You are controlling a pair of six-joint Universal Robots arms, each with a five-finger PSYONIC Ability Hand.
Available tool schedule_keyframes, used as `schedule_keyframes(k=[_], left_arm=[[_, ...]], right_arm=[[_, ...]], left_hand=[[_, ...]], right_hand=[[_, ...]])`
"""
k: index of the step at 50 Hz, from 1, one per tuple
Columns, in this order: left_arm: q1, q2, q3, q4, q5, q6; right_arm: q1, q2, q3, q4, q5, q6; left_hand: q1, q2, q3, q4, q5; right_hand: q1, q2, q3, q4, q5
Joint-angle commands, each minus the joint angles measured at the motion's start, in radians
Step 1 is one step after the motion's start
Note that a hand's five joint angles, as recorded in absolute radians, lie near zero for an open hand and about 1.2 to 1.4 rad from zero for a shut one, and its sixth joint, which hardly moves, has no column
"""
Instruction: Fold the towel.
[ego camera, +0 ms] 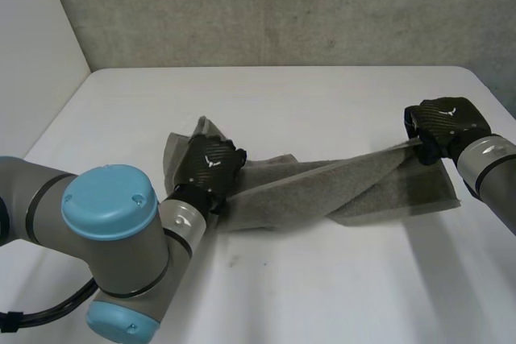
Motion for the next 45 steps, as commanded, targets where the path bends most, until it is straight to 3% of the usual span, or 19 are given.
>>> schedule_keyframes(k=[1,21,29,45], left_arm=[[-0.001,0.010,-0.005,-0.057,0.001,-0.086],[-0.006,-0.005,0.021,-0.146,0.029,-0.288],[-0.010,-0.051,0.049,-0.154,0.029,-0.360],[-0.012,-0.091,0.057,-0.157,0.029,-0.409]], right_arm=[[-0.012,0.018,-0.001,-0.023,0.016,0.005],[-0.012,0.043,0.000,-0.025,0.014,0.014],[-0.010,0.046,0.005,-0.025,0.014,0.014],[-0.009,0.056,0.005,-0.026,0.019,0.013]], left_hand=[[0.081,0.085,0.084,0.084,0.088],[0.152,0.155,0.155,0.155,0.158],[0.325,0.328,0.328,0.328,0.331],[0.451,0.454,0.454,0.454,0.458]], right_hand=[[0.059,0.064,0.059,0.057,0.044],[0.059,0.064,0.059,0.057,0.044],[0.059,0.064,0.059,0.057,0.044],[0.059,0.064,0.059,0.057,0.044]])
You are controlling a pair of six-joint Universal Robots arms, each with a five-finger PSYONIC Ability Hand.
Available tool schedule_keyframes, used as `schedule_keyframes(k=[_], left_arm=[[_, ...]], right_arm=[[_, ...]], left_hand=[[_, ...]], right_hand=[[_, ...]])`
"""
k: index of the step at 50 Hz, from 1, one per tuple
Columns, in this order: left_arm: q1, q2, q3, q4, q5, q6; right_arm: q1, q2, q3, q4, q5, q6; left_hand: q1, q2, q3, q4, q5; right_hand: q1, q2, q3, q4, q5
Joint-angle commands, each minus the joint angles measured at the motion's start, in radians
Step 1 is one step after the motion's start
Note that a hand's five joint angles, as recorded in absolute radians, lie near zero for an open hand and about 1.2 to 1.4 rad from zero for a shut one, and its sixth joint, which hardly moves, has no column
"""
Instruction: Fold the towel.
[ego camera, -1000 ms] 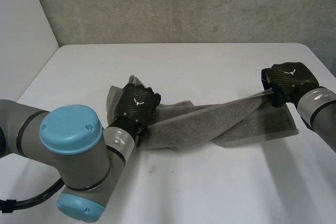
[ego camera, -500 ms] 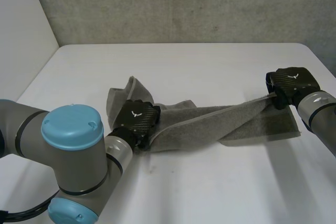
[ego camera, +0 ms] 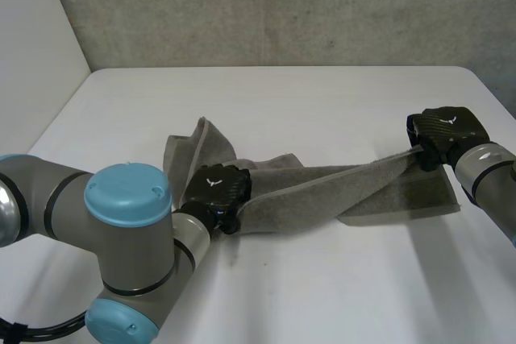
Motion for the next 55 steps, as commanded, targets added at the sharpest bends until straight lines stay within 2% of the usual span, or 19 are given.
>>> schedule_keyframes(k=[1,3,5,7,14,19,21,22,24,28,30,33,35,38,42,46,49,51,55], left_arm=[[-0.001,-0.034,0.005,0.003,-0.001,-0.003],[-0.001,-0.045,0.012,0.001,-0.001,-0.003],[-0.001,-0.059,0.016,0.001,-0.006,-0.004],[-0.001,-0.057,0.016,0.001,-0.007,-0.003],[0.003,0.047,0.019,-0.036,-0.030,0.033],[0.029,0.281,0.064,-0.107,-0.049,0.163],[0.032,0.335,0.091,-0.140,-0.047,0.212],[0.032,0.335,0.091,-0.140,-0.047,0.212],[0.034,0.421,0.163,-0.233,-0.044,0.316],[0.026,0.470,0.283,-0.348,-0.046,0.410],[0.026,0.483,0.416,-0.464,-0.044,0.470],[0.026,0.475,0.492,-0.529,-0.043,0.493],[0.031,0.460,0.622,-0.645,-0.037,0.526],[0.040,0.408,0.706,-0.729,-0.035,0.540],[0.057,0.339,0.730,-0.770,-0.037,0.546],[0.133,0.235,0.688,-0.772,-0.037,0.546],[0.146,0.188,0.680,-0.763,-0.037,0.545],[0.163,0.090,0.700,-0.702,-0.038,0.546],[0.169,0.004,0.754,-0.586,-0.038,0.547]], right_arm=[[0.001,0.008,0.000,0.000,0.000,0.000],[0.001,0.008,0.000,0.000,0.000,0.000],[0.001,0.004,-0.002,0.000,0.000,0.000],[0.001,-0.002,-0.003,0.002,0.001,0.000],[0.000,-0.077,-0.026,0.013,0.005,-0.006],[0.001,-0.212,-0.100,0.086,0.005,-0.021],[0.004,-0.282,-0.202,0.219,-0.003,-0.044],[0.004,-0.282,-0.203,0.220,-0.003,-0.044],[0.009,-0.328,-0.311,0.353,-0.011,-0.055],[0.014,-0.359,-0.414,0.447,-0.012,-0.058],[0.021,-0.365,-0.460,0.482,-0.012,-0.060],[0.046,-0.373,-0.529,0.539,-0.011,-0.066],[0.054,-0.374,-0.561,0.580,-0.011,-0.086],[0.055,-0.367,-0.565,0.596,-0.008,-0.100],[0.060,-0.312,-0.546,0.609,0.001,-0.141],[0.084,-0.236,-0.534,0.605,0.005,-0.150],[0.112,-0.152,-0.548,0.596,0.001,-0.150],[0.123,-0.042,-0.598,0.547,0.006,-0.143],[0.130,0.076,-0.684,0.440,0.029,-0.130]], left_hand=[[0.147,0.144,0.146,0.143,0.147],[0.165,0.162,0.163,0.161,0.164],[0.404,0.401,0.402,0.400,0.403],[0.454,0.452,0.453,0.450,0.454],[0.455,0.452,0.453,0.451,0.454],[0.455,0.452,0.453,0.451,0.454],[0.455,0.452,0.453,0.451,0.454],[0.455,0.452,0.453,0.451,0.454],[0.455,0.452,0.453,0.451,0.454],[0.455,0.452,0.453,0.451,0.454],[0.455,0.452,0.453,0.451,0.454],[0.455,0.452,0.453,0.451,0.454],[0.455,0.452,0.453,0.451,0.454],[0.455,0.452,0.453,0.451,0.454],[0.455,0.452,0.453,0.451,0.454],[0.455,0.452,0.453,0.451,0.454],[0.455,0.452,0.453,0.451,0.454],[0.455,0.452,0.453,0.451,0.454],[0.455,0.452,0.453,0.451,0.454]], right_hand=[[0.059,0.064,0.059,0.057,0.044],[0.059,0.064,0.059,0.057,0.044],[0.059,0.064,0.059,0.057,0.044],[0.059,0.064,0.059,0.057,0.044],[0.059,0.064,0.059,0.057,0.044],[0.059,0.064,0.059,0.057,0.044],[0.059,0.064,0.059,0.057,0.044],[0.059,0.064,0.059,0.057,0.044],[0.059,0.064,0.059,0.057,0.044],[0.059,0.064,0.059,0.057,0.044],[0.059,0.064,0.059,0.057,0.044],[0.059,0.064,0.059,0.057,0.044],[0.059,0.064,0.059,0.057,0.044],[0.059,0.064,0.059,0.057,0.044],[0.059,0.064,0.059,0.057,0.044],[0.059,0.064,0.059,0.057,0.044],[0.059,0.064,0.059,0.057,0.044],[0.059,0.064,0.059,0.057,0.044],[0.059,0.064,0.059,0.057,0.044]])
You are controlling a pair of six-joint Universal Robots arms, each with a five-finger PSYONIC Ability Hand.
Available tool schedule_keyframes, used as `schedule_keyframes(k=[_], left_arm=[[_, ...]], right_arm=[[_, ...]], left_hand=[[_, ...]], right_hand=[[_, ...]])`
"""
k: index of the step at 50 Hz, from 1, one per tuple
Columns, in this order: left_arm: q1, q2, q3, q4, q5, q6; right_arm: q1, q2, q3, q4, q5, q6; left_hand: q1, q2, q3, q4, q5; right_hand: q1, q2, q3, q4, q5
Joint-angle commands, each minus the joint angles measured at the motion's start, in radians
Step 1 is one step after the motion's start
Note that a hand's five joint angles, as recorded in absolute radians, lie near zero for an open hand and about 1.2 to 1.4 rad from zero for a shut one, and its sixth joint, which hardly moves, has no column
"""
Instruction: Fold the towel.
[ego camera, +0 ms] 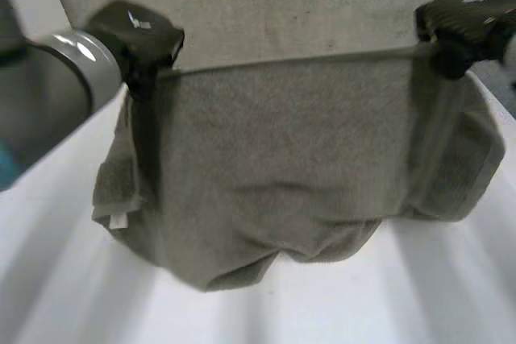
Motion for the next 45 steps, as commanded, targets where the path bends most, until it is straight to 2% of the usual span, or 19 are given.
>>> schedule_keyframes(k=[1,2,4,5,6,7,8,9,12,19,21,23,25,26,28,32,38,41,45], left_arm=[[0.036,-0.204,0.082,0.244,-0.002,-0.003],[0.036,-0.204,0.082,0.244,-0.002,-0.003],[0.044,-0.226,0.154,0.405,-0.006,-0.003],[0.044,-0.226,0.154,0.406,-0.006,-0.003],[0.050,-0.219,0.181,0.488,-0.009,-0.012],[0.057,-0.201,0.200,0.563,-0.017,-0.015],[0.057,-0.201,0.200,0.564,-0.017,-0.015],[0.063,-0.163,0.202,0.621,-0.018,-0.021],[0.067,-0.088,0.176,0.680,-0.015,-0.049],[0.063,0.014,0.004,0.654,-0.005,-0.104],[0.063,0.043,-0.076,0.637,-0.003,-0.105],[0.063,0.109,-0.238,0.617,0.003,-0.102],[0.062,0.136,-0.328,0.617,0.003,-0.101],[0.060,0.153,-0.410,0.617,0.002,-0.099],[0.057,0.165,-0.483,0.619,0.002,-0.099],[0.054,0.170,-0.663,0.628,0.000,-0.098],[0.053,0.123,-0.789,0.672,0.000,-0.099],[0.050,0.057,-0.835,0.737,0.000,-0.099],[0.041,-0.008,-0.863,0.823,0.011,-0.101]], right_arm=[[0.028,0.267,-0.170,-0.208,0.040,0.027],[0.028,0.267,-0.171,-0.209,0.040,0.027],[0.031,0.327,-0.267,-0.365,0.081,0.051],[0.031,0.327,-0.267,-0.365,0.082,0.051],[0.031,0.332,-0.292,-0.452,0.092,0.072],[0.031,0.332,-0.292,-0.453,0.092,0.073],[0.030,0.326,-0.304,-0.530,0.106,0.099],[0.024,0.309,-0.307,-0.595,0.112,0.131],[0.018,0.242,-0.290,-0.652,0.111,0.192],[0.014,0.137,-0.162,-0.525,0.092,0.223],[0.016,0.114,-0.111,-0.473,0.080,0.223],[0.021,0.070,0.023,-0.401,0.050,0.215],[0.021,0.047,0.097,-0.390,0.027,0.205],[0.021,0.046,0.098,-0.390,0.026,0.205],[0.022,-0.001,0.279,-0.393,-0.027,0.148],[0.019,-0.017,0.421,-0.407,-0.043,0.084],[0.014,-0.017,0.633,-0.492,-0.047,0.036],[0.014,-0.009,0.706,-0.555,-0.049,0.033],[0.005,0.002,0.751,-0.603,-0.049,0.034]], left_hand=[[0.199,0.178,0.179,0.178,0.185],[0.199,0.178,0.179,0.178,0.185],[0.199,0.178,0.179,0.178,0.185],[0.199,0.178,0.179,0.178,0.185],[0.199,0.178,0.179,0.178,0.185],[0.199,0.178,0.179,0.178,0.185],[0.199,0.178,0.179,0.178,0.185],[0.199,0.178,0.179,0.178,0.185],[0.199,0.178,0.179,0.178,0.185],[0.199,0.178,0.179,0.178,0.185],[0.199,0.178,0.179,0.178,0.185],[0.199,0.178,0.179,0.178,0.185],[0.199,0.178,0.179,0.178,0.185],[0.199,0.178,0.179,0.178,0.185],[0.199,0.178,0.179,0.178,0.185],[0.199,0.178,0.179,0.178,0.185],[0.199,0.178,0.179,0.178,0.185],[0.173,0.152,0.153,0.152,0.159],[-0.099,-0.120,-0.119,-0.120,-0.113]], right_hand=[[0.059,0.064,0.059,0.057,0.044],[0.059,0.064,0.059,0.057,0.044],[0.059,0.064,0.059,0.057,0.044],[0.059,0.064,0.059,0.057,0.044],[0.059,0.064,0.059,0.057,0.044],[0.059,0.064,0.059,0.057,0.044],[0.059,0.064,0.059,0.057,0.044],[0.059,0.064,0.059,0.057,0.044],[0.059,0.064,0.059,0.057,0.044],[0.059,0.064,0.059,0.057,0.044],[0.059,0.064,0.059,0.057,0.044],[0.059,0.064,0.059,0.057,0.044],[0.059,0.064,0.059,0.057,0.044],[0.059,0.064,0.059,0.057,0.044],[0.059,0.064,0.059,0.057,0.044],[0.059,0.064,0.059,0.057,0.044],[0.059,0.064,0.059,0.057,0.044],[0.059,0.064,0.059,0.057,0.044],[0.059,0.064,0.059,0.057,0.044]])
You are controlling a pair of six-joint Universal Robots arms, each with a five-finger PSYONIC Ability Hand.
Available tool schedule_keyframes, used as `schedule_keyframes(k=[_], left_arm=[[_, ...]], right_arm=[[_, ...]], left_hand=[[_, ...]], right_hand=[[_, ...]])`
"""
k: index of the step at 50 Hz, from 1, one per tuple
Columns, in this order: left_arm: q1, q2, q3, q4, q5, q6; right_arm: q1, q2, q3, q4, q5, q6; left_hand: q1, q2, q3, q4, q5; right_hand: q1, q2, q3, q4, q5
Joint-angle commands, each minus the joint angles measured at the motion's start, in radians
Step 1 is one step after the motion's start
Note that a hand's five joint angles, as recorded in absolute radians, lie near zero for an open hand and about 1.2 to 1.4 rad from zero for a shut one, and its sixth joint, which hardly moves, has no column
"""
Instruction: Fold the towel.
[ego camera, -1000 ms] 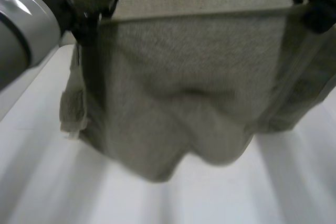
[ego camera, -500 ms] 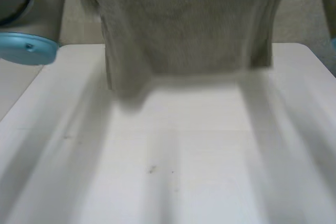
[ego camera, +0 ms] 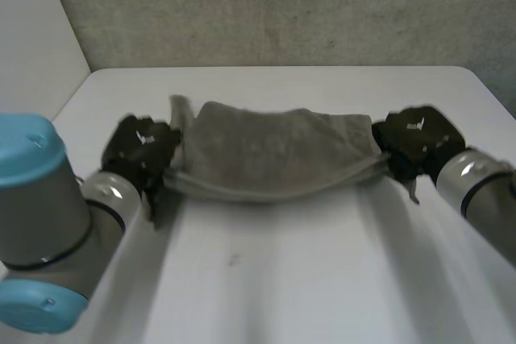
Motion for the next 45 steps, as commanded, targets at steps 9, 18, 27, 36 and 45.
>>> schedule_keyframes(k=[9,18,27,36,45], left_arm=[[-0.015,-0.155,-0.054,0.200,0.076,-0.016],[-0.017,-0.185,-0.062,0.200,0.079,-0.016],[-0.012,-0.221,-0.088,0.234,0.078,-0.014],[0.003,-0.273,-0.090,0.280,0.069,-0.002],[0.075,-0.285,-0.077,0.288,0.030,0.000]], right_arm=[[-0.068,0.017,0.141,-0.150,-0.001,0.015],[-0.112,0.013,0.144,-0.175,0.000,0.075],[-0.164,0.014,0.138,-0.173,-0.003,0.147],[-0.171,0.014,0.139,-0.176,-0.001,0.153],[-0.183,0.014,0.136,-0.176,0.000,0.152]], left_hand=[[-0.383,-0.375,-0.375,-0.375,-0.380],[-0.500,-0.493,-0.493,-0.493,-0.498],[-0.515,-0.508,-0.508,-0.508,-0.512],[-0.512,-0.505,-0.505,-0.505,-0.509],[-0.495,-0.487,-0.487,-0.487,-0.492]], right_hand=[[0.057,0.064,0.059,0.057,0.039],[0.057,0.064,0.059,0.057,0.039],[0.057,0.064,0.059,0.057,0.039],[0.057,0.064,0.059,0.057,0.039],[0.057,0.064,0.059,0.057,0.039]])
